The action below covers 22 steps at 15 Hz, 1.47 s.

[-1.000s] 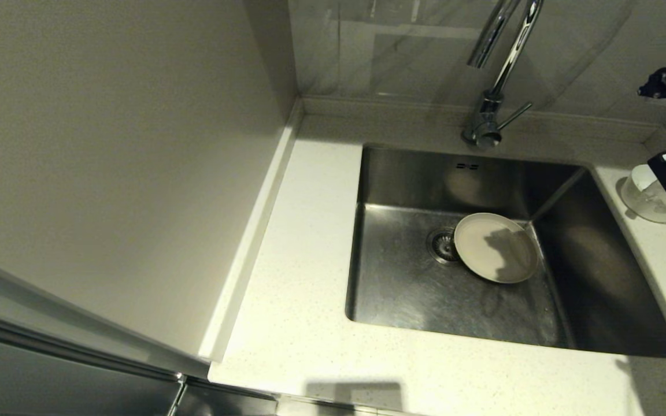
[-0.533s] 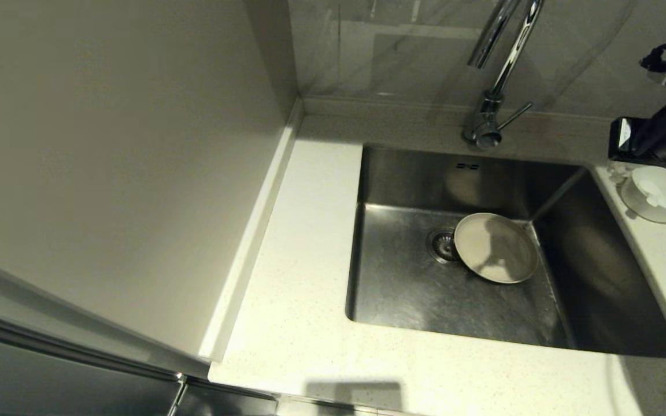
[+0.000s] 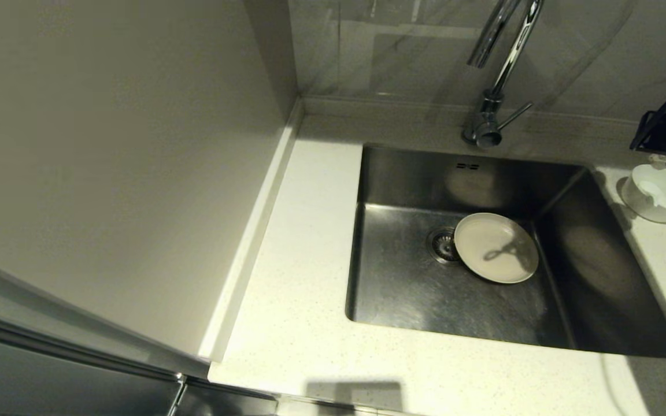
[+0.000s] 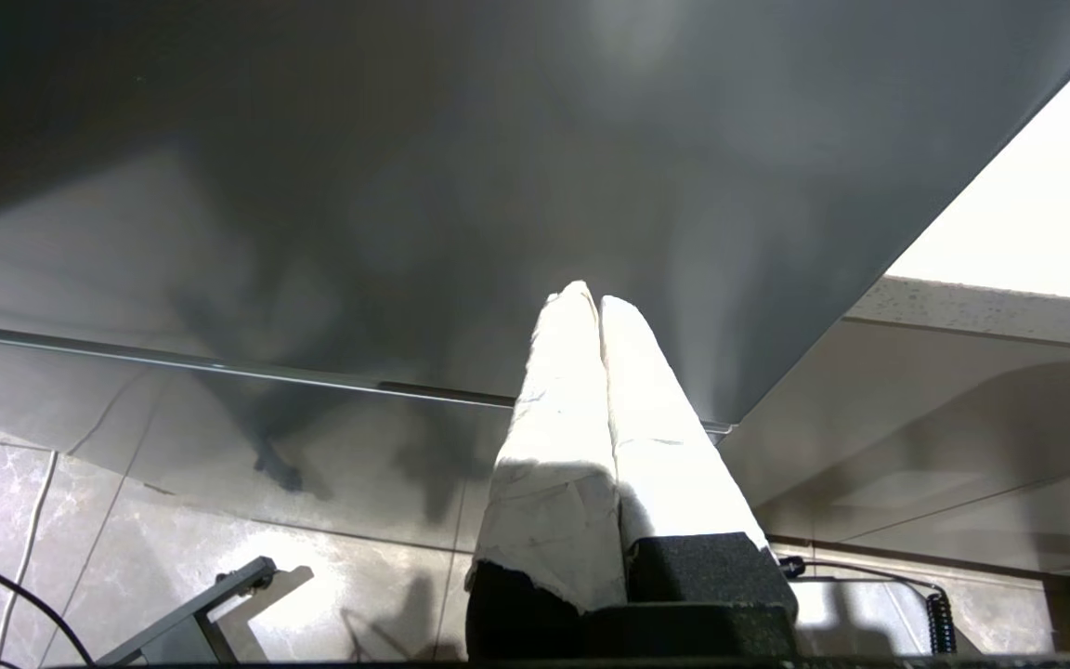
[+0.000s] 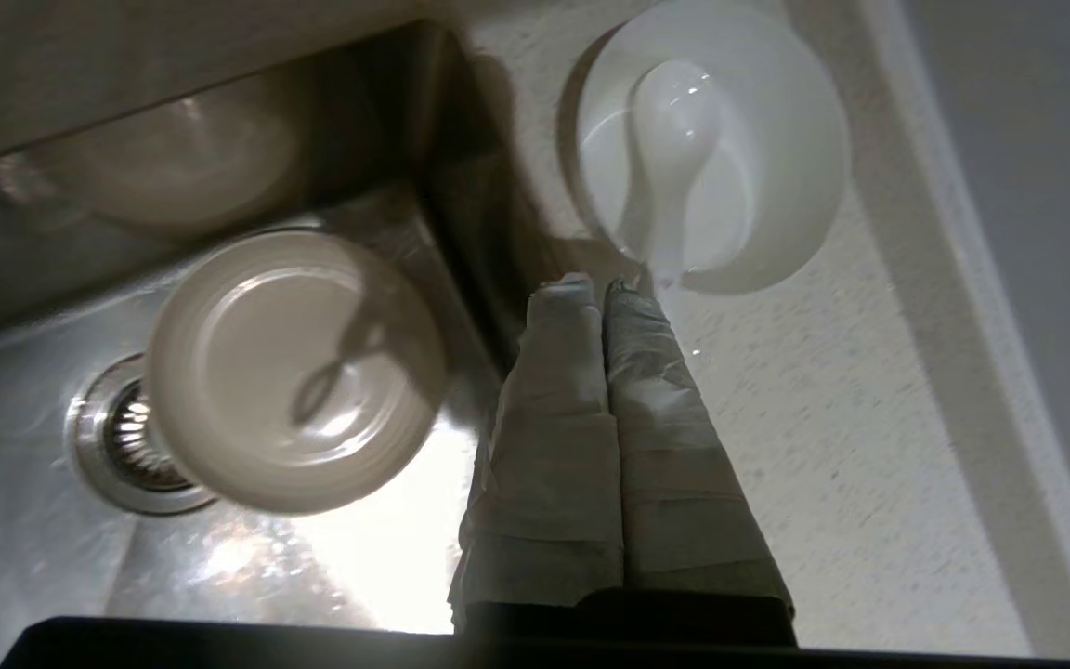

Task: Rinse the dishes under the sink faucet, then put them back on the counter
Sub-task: Place the spoon on the plate

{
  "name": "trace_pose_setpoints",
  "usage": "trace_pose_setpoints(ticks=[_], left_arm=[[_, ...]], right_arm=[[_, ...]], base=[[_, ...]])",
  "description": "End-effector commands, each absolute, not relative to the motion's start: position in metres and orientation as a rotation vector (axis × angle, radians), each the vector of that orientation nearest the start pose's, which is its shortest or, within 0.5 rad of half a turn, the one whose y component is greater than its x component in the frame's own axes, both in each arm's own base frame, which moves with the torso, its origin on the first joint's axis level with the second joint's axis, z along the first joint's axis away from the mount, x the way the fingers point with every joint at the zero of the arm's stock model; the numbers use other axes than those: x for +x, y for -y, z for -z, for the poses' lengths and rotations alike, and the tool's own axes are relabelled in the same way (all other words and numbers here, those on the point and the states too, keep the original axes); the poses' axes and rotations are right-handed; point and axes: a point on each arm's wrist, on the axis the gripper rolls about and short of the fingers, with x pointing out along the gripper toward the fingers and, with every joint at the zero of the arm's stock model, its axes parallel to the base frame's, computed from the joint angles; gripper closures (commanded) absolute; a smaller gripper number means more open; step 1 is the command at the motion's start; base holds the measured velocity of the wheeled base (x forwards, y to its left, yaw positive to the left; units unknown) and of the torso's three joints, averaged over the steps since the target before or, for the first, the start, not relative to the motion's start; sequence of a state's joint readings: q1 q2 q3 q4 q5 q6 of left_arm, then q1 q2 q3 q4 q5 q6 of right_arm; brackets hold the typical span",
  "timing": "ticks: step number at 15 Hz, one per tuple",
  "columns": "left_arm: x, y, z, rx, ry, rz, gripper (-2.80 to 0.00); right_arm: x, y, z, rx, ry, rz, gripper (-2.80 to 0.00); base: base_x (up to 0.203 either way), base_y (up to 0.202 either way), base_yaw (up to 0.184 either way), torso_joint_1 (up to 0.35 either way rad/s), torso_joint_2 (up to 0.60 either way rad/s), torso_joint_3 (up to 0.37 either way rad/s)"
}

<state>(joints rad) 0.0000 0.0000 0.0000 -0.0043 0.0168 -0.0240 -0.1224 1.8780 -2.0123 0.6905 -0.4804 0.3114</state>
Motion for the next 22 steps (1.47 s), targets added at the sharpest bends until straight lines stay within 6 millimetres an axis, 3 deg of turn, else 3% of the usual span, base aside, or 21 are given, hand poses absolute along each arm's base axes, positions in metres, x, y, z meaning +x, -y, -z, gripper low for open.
trace_pose_setpoints(ticks=[1,3,6,7,22], left_arm=[[-0.023,0.000,-0.076,-0.025,0.008,-0.017,0.00],[-0.023,0.000,-0.076,-0.025,0.008,-0.017,0.00],[-0.023,0.000,-0.076,-0.025,0.008,-0.017,0.00],[-0.023,0.000,-0.076,-0.025,0.008,-0.017,0.00],[-0.023,0.000,-0.076,-0.025,0.009,-0.017,0.00]], right_arm=[[0.346,0.061,-0.323,0.175,-0.462,0.694,0.00],[0.358,0.078,-0.316,0.146,-0.427,0.761,0.00],[0.364,0.086,-0.309,0.119,-0.446,0.785,0.00],[0.365,0.087,-0.308,0.114,-0.453,0.787,-2.80],[0.388,0.108,-0.280,0.074,-0.466,0.887,-2.80]], base=[[0.000,0.000,0.000,0.000,0.00,0.000],[0.000,0.000,0.000,0.000,0.00,0.000],[0.000,0.000,0.000,0.000,0.00,0.000],[0.000,0.000,0.000,0.000,0.00,0.000],[0.000,0.000,0.000,0.000,0.00,0.000]])
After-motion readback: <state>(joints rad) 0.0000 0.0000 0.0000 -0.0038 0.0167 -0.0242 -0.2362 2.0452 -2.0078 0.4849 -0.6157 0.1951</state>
